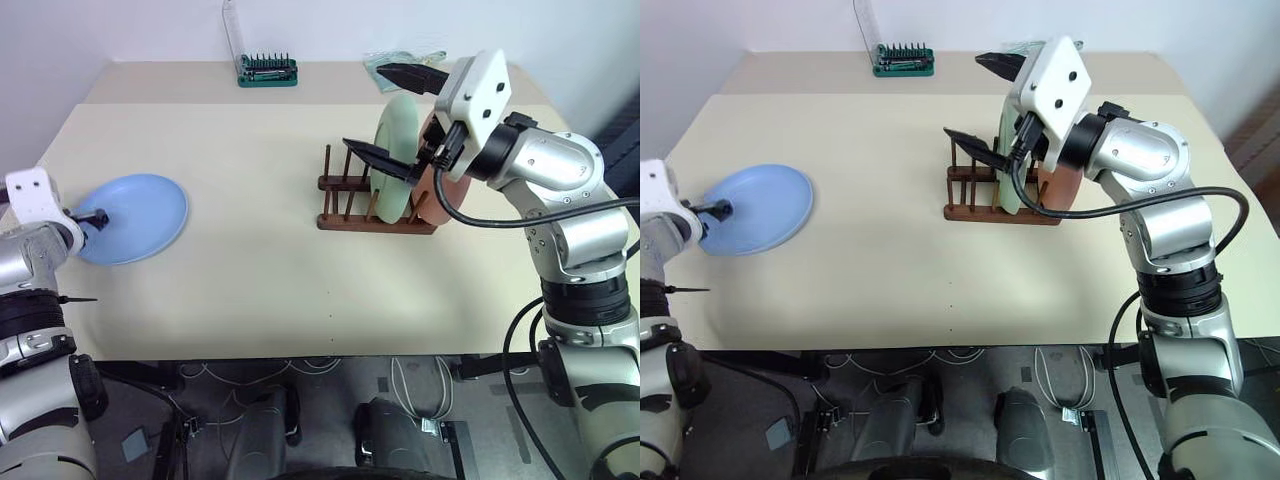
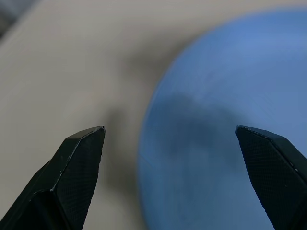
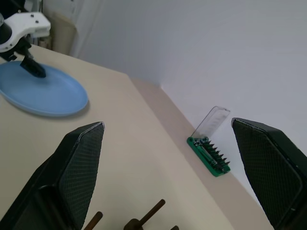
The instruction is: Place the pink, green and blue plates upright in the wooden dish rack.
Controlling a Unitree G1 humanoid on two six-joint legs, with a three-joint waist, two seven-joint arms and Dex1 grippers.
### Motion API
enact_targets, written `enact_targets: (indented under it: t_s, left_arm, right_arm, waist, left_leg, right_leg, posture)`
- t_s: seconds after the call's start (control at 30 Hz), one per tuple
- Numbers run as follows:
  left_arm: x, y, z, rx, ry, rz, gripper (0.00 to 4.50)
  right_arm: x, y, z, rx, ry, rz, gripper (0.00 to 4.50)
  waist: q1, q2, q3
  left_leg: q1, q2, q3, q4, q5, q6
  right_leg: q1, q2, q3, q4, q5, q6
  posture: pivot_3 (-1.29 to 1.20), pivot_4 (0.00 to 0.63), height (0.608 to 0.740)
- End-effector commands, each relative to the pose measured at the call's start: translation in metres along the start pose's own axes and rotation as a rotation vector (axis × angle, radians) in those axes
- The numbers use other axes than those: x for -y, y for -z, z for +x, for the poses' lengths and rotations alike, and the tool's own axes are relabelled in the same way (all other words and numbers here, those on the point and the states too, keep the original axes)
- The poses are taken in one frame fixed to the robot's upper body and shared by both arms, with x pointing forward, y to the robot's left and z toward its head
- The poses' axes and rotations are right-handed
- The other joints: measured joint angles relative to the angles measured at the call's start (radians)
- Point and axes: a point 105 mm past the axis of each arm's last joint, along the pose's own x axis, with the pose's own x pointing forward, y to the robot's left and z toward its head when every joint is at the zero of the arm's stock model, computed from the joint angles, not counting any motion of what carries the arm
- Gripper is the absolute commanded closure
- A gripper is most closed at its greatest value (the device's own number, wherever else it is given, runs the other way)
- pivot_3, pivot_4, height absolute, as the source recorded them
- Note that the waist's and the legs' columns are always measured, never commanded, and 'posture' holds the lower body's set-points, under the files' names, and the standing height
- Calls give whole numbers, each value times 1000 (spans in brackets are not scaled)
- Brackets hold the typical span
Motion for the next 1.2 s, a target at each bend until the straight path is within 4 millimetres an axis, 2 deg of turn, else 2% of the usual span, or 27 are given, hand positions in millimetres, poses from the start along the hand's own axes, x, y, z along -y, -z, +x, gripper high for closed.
enact_targets:
  t_s: [0.03,0.07,0.17,0.27,0.3,0.4,0.57,0.67,0.8,0.83,0.93,1.2]
  left_arm:
    - [-9,-7,-4,13,-26,-34,21]
    - [-9,-5,-3,4,-27,-46,21]
    - [-6,-7,-2,27,-18,-108,864]
    - [3,-9,-3,39,1,-114,2270]
    - [5,-9,-3,45,3,-115,2891]
    - [12,-14,-5,72,15,-125,4388]
    - [41,-39,-13,194,127,-165,4456]
    - [68,-68,-30,350,206,-141,4456]
    - [89,-86,-47,460,255,-90,4456]
    - [97,-93,-53,497,273,-75,4456]
    - [150,-128,-97,672,415,-14,4456]
    - [215,-148,-153,797,605,46,4456]
  right_arm:
    - [-1,-14,0,46,-3,-34,121]
    - [-2,-14,0,46,-4,-33,121]
    - [-5,-12,0,40,-17,-30,121]
    - [-17,-6,-1,19,-76,-6,121]
    - [-21,-5,-2,14,-96,3,121]
    - [-29,-3,-3,11,-130,25,121]
    - [-40,3,-4,-10,-171,40,121]
    - [-42,0,1,2,-174,30,121]
    - [-44,-1,7,5,-169,3,121]
    - [-46,-1,9,3,-172,-12,121]
    - [-52,2,24,-19,-165,-105,121]
    - [-48,14,46,-78,-97,-290,121]
  waist:
    - [0,0,0]
    - [0,0,0]
    - [0,0,0]
    - [1,-1,-1]
    - [1,-1,-1]
    - [4,-2,-1]
    - [5,-2,-1]
    - [4,-5,0]
    - [3,-6,-1]
    - [2,-6,-1]
    - [4,-6,0]
    - [1,-6,0]
  left_leg:
    - [0,0,0,0,0,0]
    - [0,0,0,0,0,0]
    - [0,0,0,0,0,0]
    - [0,0,0,0,0,0]
    - [0,0,0,0,0,0]
    - [0,0,0,0,0,0]
    - [1,0,0,0,0,0]
    - [1,0,0,0,0,0]
    - [1,0,0,1,0,0]
    - [1,0,0,1,0,0]
    - [1,0,0,1,0,-1]
    - [0,0,-1,1,1,-2]
  right_leg:
    - [0,0,0,0,0,0]
    - [0,0,0,0,0,0]
    - [0,0,0,0,0,0]
    - [0,0,0,0,0,0]
    - [0,0,0,0,0,0]
    - [1,0,0,0,0,0]
    - [1,0,0,1,0,0]
    - [1,0,0,1,0,0]
    - [1,0,0,1,0,0]
    - [1,0,0,1,0,0]
    - [1,0,0,1,0,0]
    - [1,0,0,0,0,0]
  posture:
    - [0,150,736]
    - [0,150,736]
    - [0,150,736]
    - [0,150,736]
    - [0,150,736]
    - [0,150,736]
    - [0,150,736]
    - [0,150,736]
    - [0,150,736]
    - [0,150,736]
    - [0,150,736]
    - [0,150,736]
